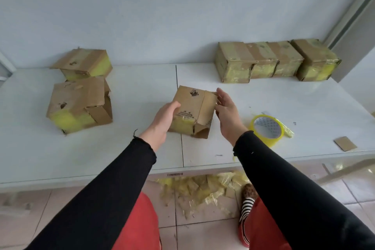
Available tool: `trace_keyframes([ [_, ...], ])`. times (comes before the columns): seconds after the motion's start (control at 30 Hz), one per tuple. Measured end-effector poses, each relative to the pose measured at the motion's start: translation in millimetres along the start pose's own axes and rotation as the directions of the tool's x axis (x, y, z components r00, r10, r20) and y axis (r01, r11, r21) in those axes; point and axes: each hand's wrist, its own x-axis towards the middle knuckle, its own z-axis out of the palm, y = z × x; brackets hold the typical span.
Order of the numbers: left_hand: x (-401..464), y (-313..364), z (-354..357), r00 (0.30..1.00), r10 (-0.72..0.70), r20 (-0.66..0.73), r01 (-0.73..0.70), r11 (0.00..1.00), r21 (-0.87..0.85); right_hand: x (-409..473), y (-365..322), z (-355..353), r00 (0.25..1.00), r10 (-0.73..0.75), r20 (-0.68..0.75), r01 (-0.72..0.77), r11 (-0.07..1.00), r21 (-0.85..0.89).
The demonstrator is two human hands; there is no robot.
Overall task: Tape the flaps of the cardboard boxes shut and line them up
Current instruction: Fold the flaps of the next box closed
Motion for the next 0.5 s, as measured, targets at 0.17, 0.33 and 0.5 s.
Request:
trace_keyframes([
  [0.17, -19.6, -6.9, 21.3, 0.997, 0.040, 0.073, -0.025, 0.982, -0.186, -19.2, 0.1, -17.8, 0.990, -0.126, 0.067, 0.121, 0.990, 0.073],
  [0.33, -15.6, 0.2, 24.9, 0.983, 0.083, 0.166, -0.016, 0.929, -0.369, -20.4, -25.3, -14.7, 0.960, -0.267, 0.080, 0.266, 0.964, 0.019],
  [0.5, -15.0, 16.4, 26.5, 0.950, 0.037, 0.310, 0.114, 0.883, -0.454, -24.1, -37.9, -26.1, 0.934, -0.352, 0.062, 0.355, 0.933, -0.054],
])
